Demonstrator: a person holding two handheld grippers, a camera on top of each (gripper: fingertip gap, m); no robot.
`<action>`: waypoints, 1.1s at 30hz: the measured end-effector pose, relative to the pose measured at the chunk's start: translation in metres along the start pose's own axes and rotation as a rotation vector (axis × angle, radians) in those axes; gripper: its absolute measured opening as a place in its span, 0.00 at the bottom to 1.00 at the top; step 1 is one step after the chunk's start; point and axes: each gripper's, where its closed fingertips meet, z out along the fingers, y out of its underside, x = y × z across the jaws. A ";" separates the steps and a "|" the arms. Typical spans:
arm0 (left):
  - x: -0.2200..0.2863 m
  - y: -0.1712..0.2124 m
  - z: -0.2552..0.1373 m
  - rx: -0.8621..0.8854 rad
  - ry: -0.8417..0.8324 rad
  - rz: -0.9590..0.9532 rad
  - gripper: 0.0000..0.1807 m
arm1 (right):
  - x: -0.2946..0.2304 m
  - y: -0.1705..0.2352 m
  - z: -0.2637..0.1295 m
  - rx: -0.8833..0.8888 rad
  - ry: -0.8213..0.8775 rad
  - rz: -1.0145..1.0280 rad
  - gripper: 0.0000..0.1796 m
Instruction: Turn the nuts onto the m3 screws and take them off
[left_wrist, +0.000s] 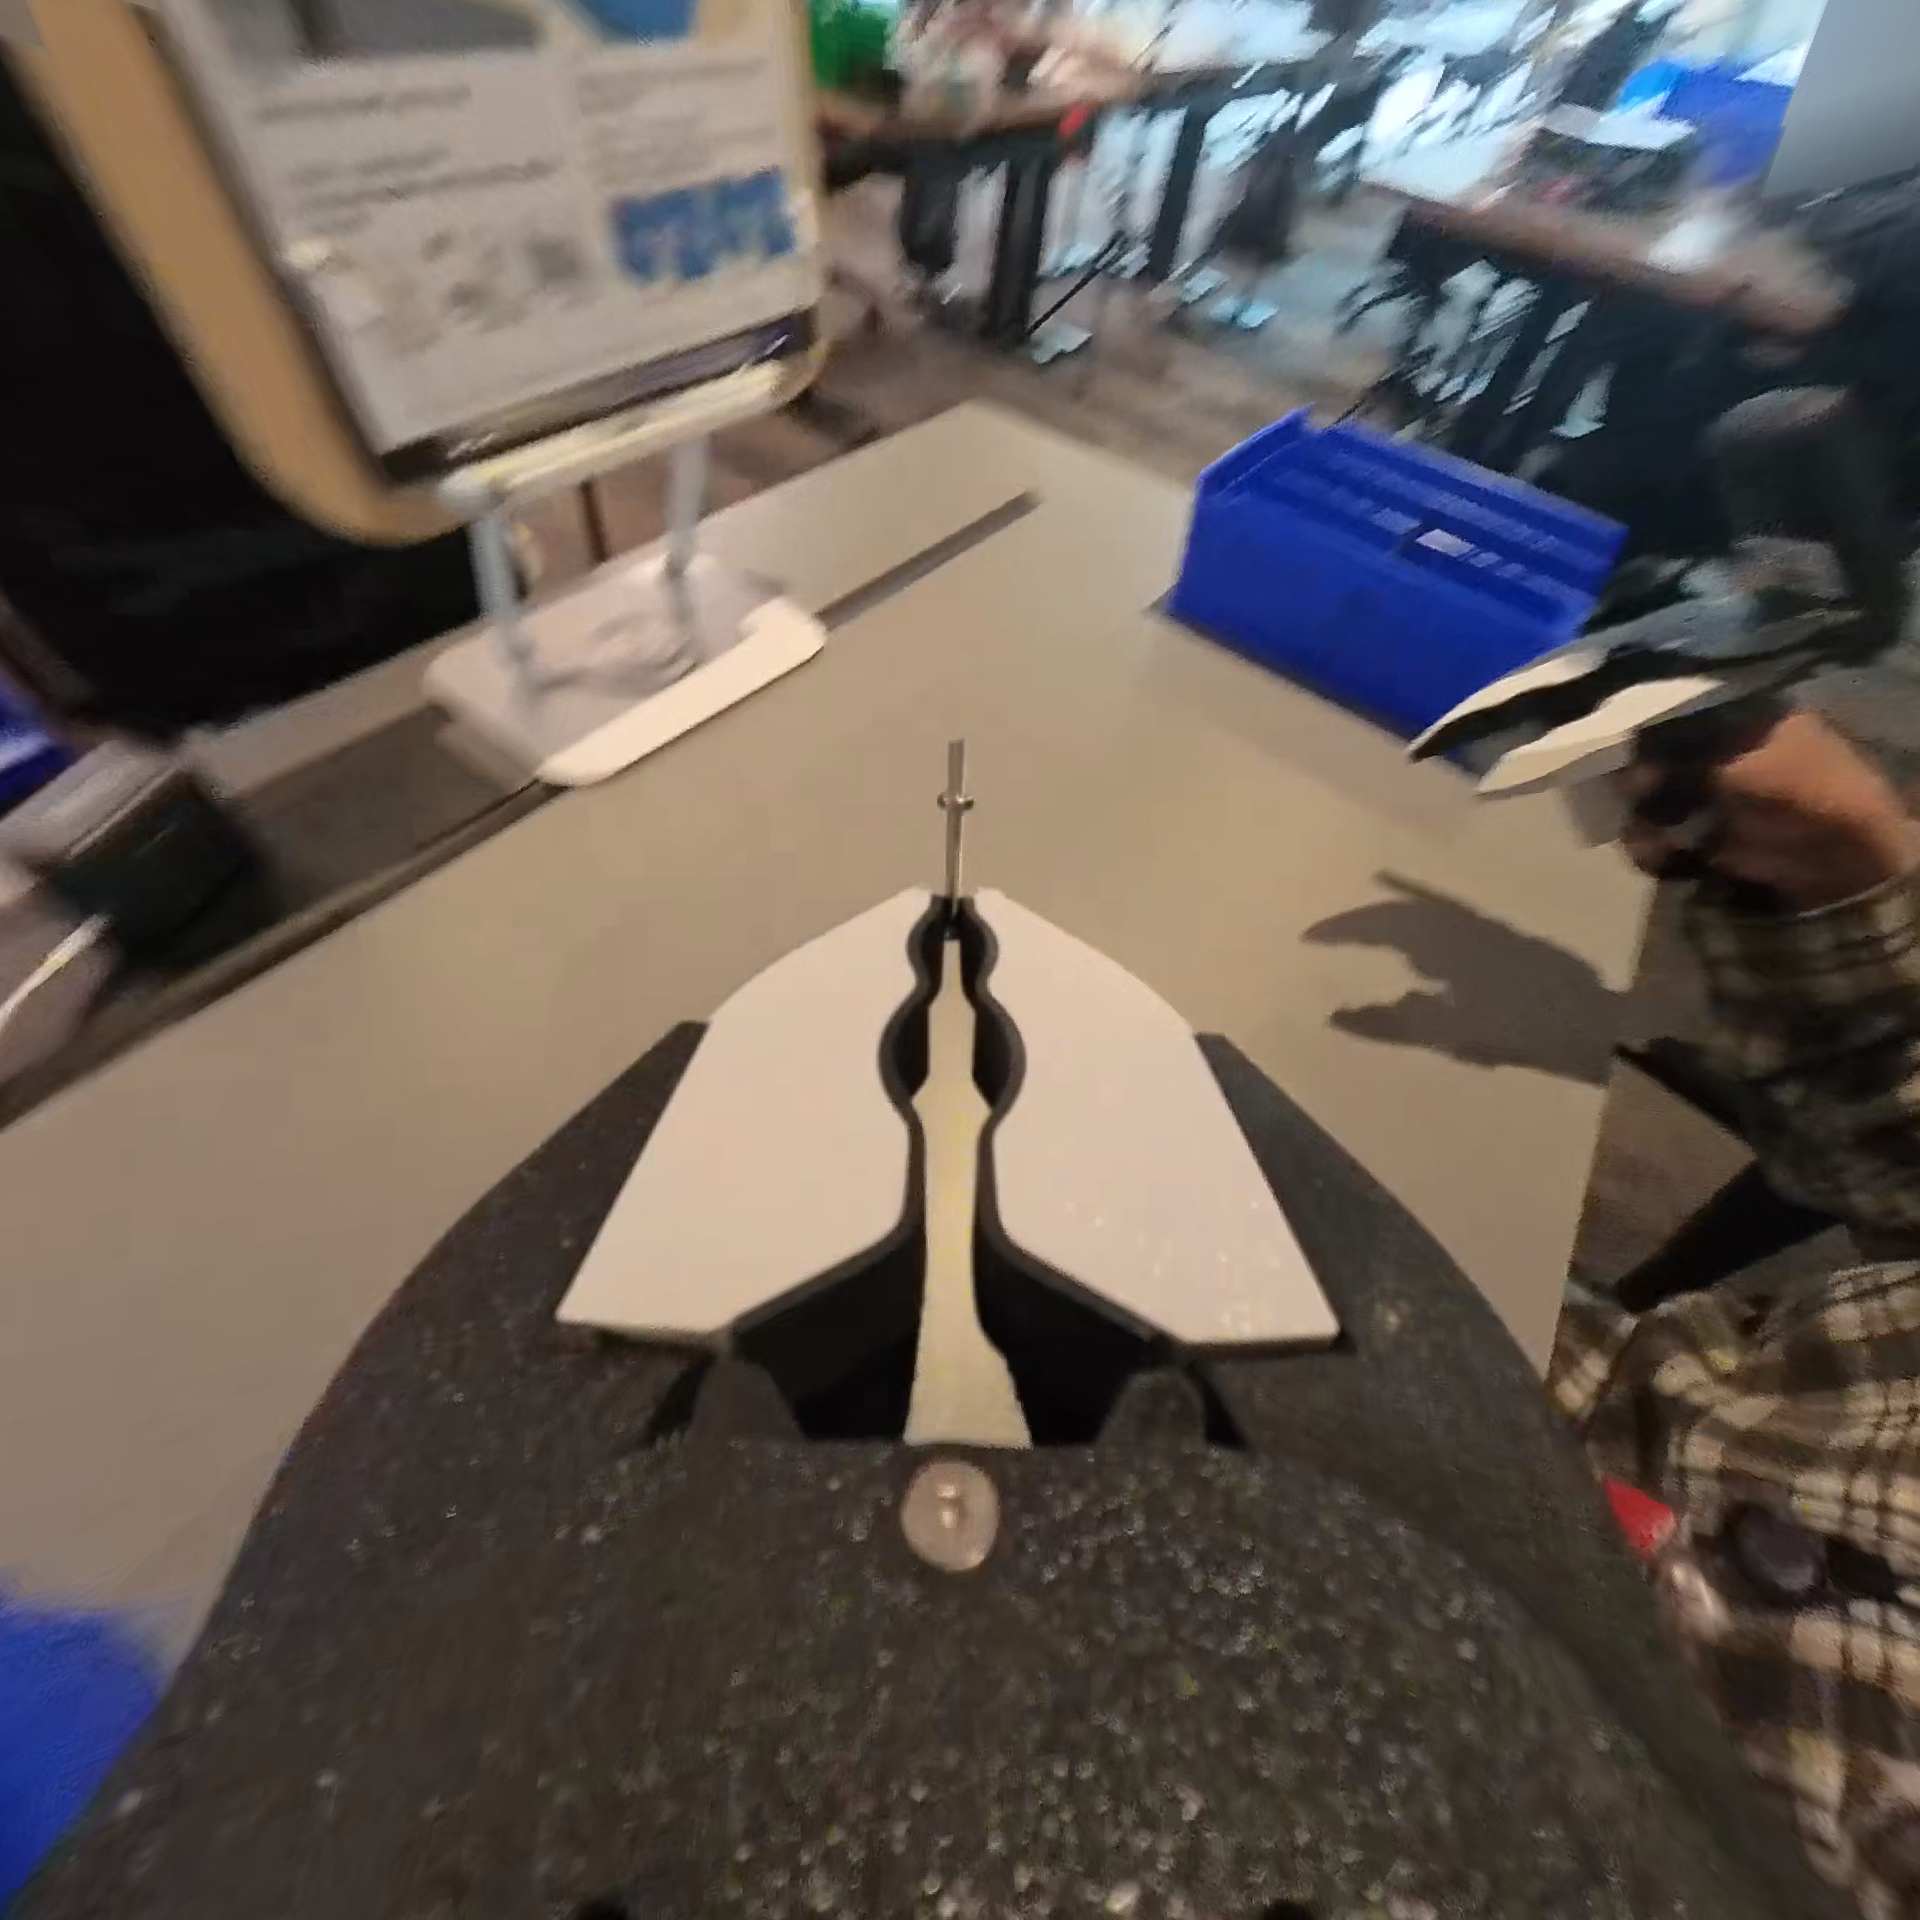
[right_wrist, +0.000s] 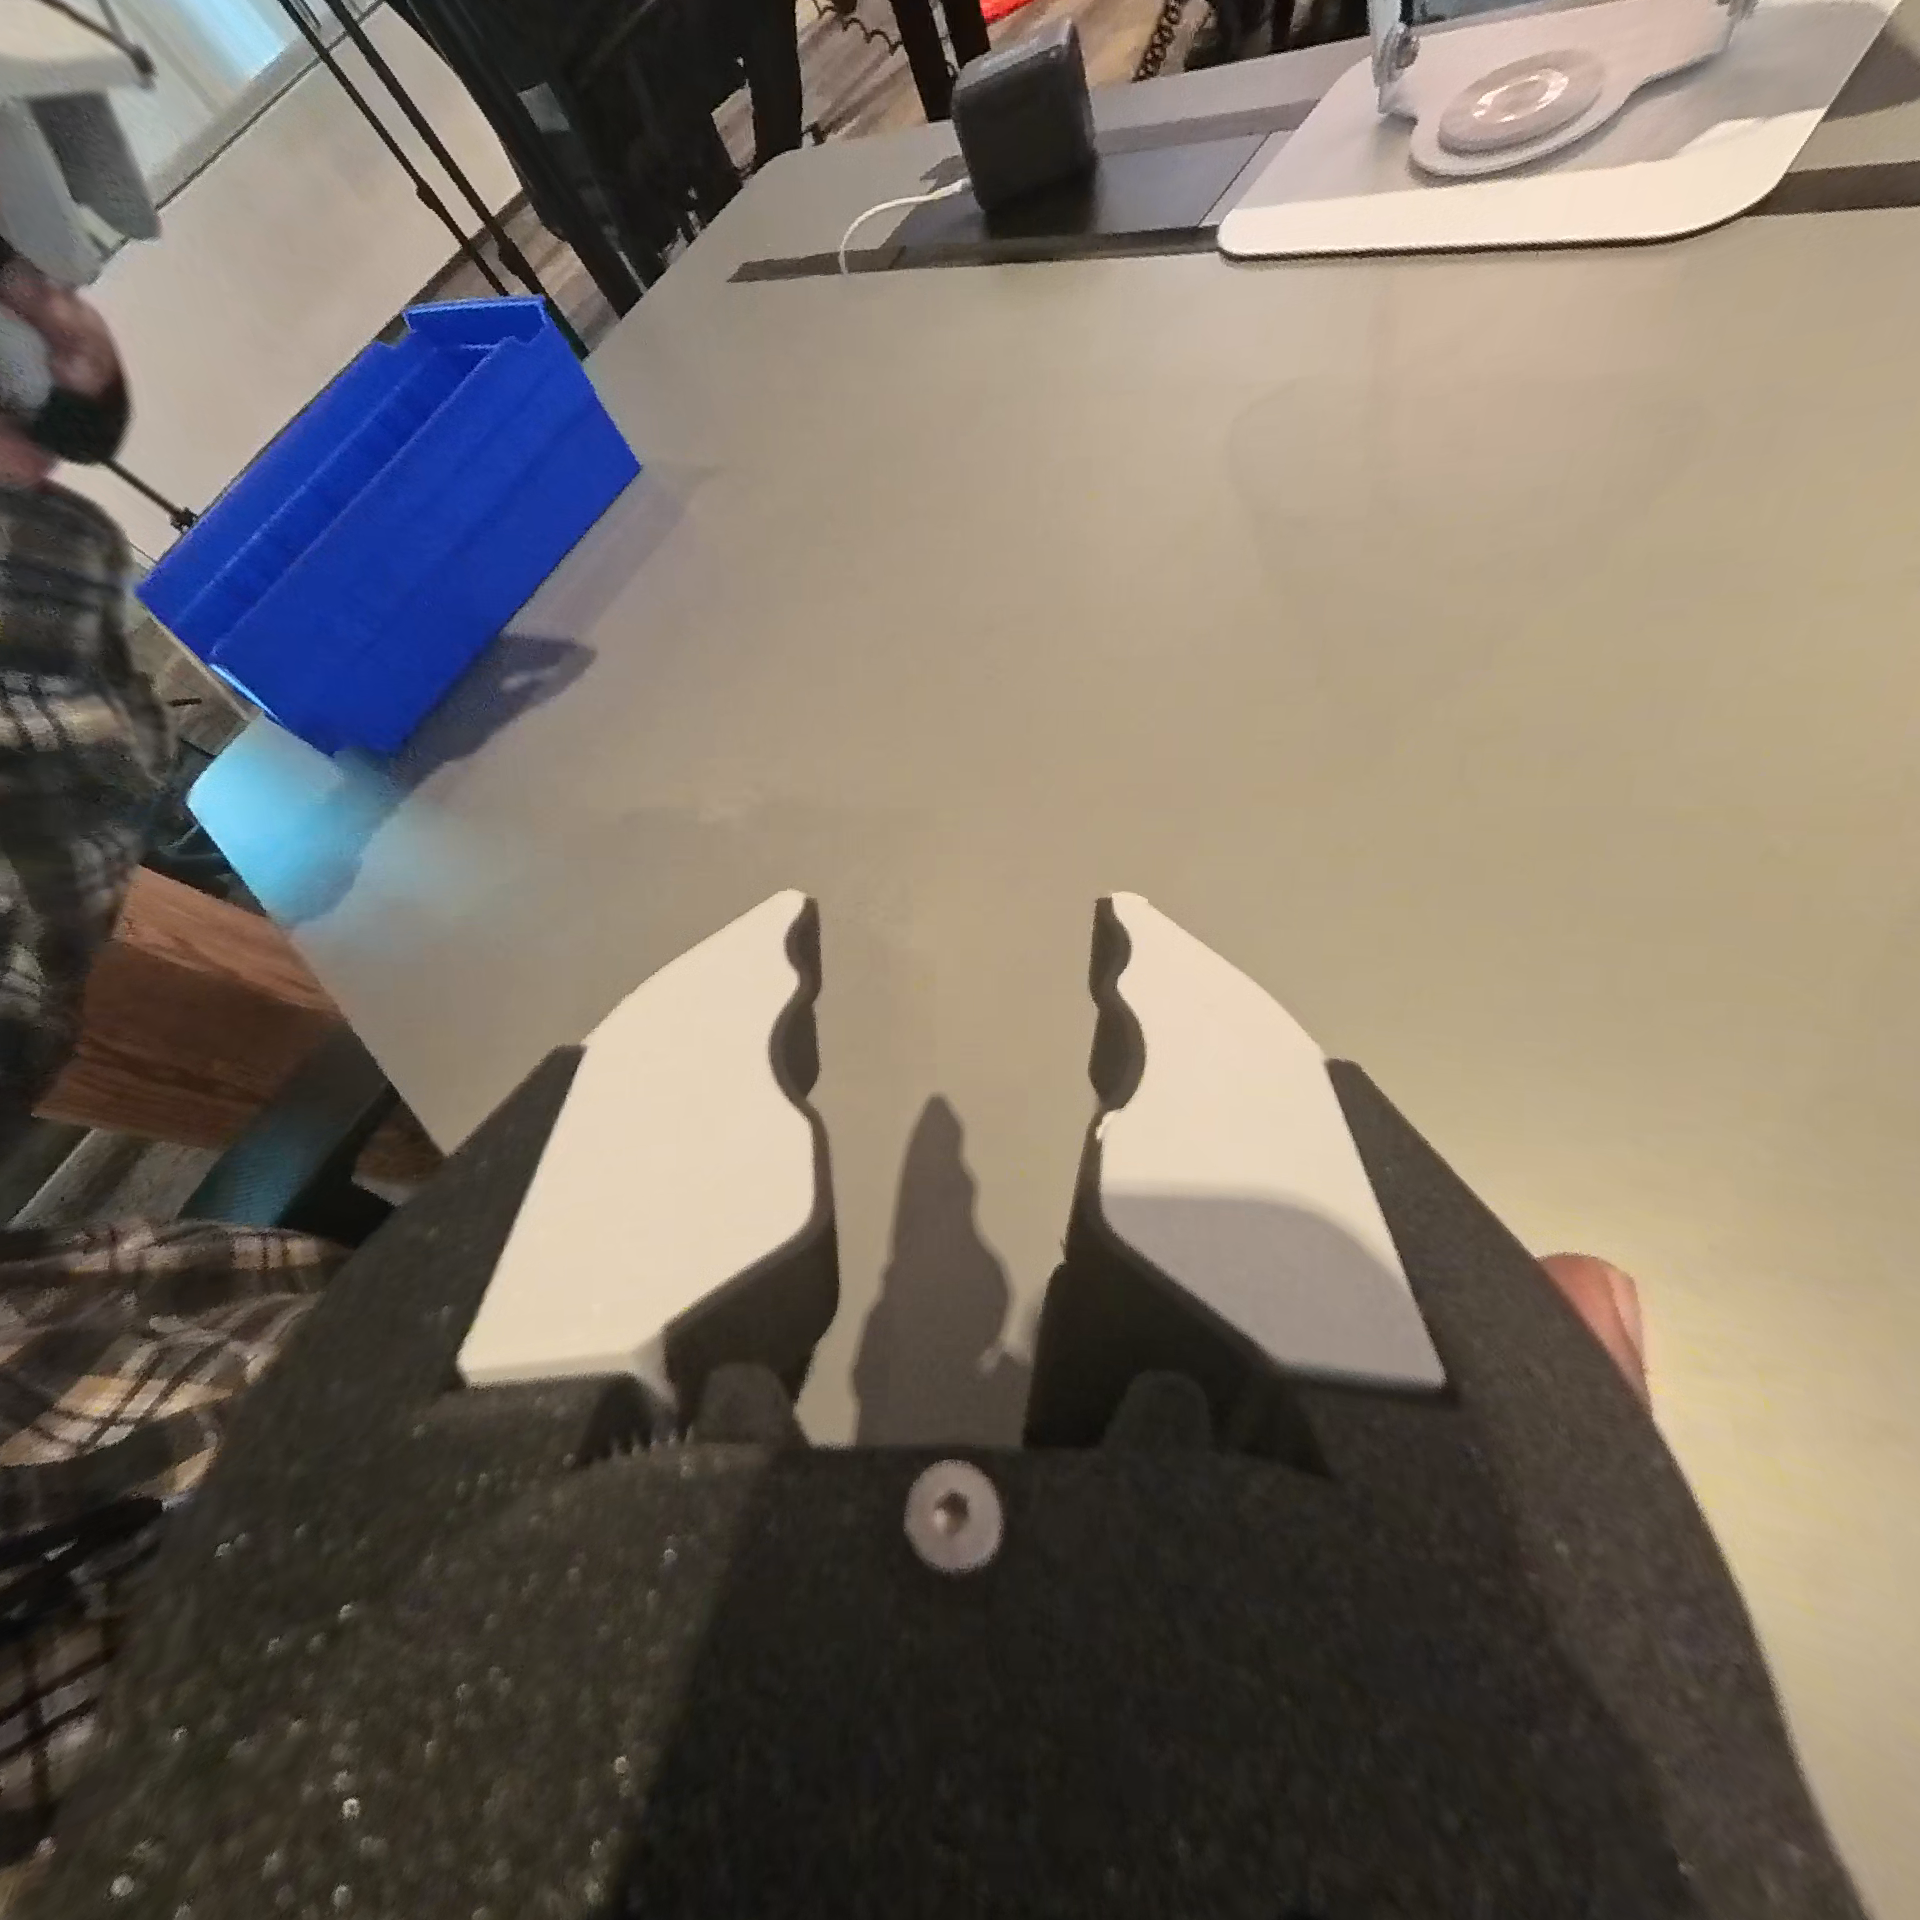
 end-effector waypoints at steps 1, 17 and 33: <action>0.013 -0.004 0.015 0.045 0.054 0.015 0.01 | 0.002 0.000 0.000 0.002 0.004 0.002 0.28; 0.095 0.051 0.137 0.377 0.596 0.091 0.01 | 0.026 -0.012 0.024 0.081 0.028 -0.016 0.28; 0.090 0.059 0.138 0.379 0.560 0.041 0.01 | -0.055 -0.112 0.092 0.449 -0.319 -0.328 0.53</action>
